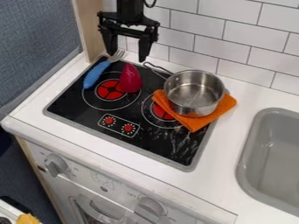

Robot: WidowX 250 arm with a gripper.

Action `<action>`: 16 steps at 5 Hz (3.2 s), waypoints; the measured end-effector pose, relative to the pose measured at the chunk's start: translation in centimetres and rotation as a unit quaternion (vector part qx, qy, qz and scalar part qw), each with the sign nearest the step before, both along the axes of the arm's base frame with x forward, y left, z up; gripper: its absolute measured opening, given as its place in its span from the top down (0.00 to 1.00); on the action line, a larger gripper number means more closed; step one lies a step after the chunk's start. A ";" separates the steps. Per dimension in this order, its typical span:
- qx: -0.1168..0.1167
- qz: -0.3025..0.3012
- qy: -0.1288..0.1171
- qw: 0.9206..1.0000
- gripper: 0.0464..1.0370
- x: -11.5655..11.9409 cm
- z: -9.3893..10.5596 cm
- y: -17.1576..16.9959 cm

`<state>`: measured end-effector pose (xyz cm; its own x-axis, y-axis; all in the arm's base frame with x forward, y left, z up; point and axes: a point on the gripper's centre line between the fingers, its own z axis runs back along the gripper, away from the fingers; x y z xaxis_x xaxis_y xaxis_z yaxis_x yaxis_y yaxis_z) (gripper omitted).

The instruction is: Move red object in the bottom corner on the right of the burner

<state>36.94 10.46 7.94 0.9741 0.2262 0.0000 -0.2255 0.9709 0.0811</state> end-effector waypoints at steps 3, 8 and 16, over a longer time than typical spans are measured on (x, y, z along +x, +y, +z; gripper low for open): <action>-0.015 0.018 0.047 0.999 0.04 -0.5 -3.4 0.2; -0.020 0.015 0.053 0.998 0.32 -0.7 -5.6 -0.9; -0.009 -0.073 0.017 0.997 0.32 -8.3 -4.0 -13.5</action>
<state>28.63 -3.00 3.91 0.9960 0.0814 -0.0356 -0.0788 0.9946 0.0678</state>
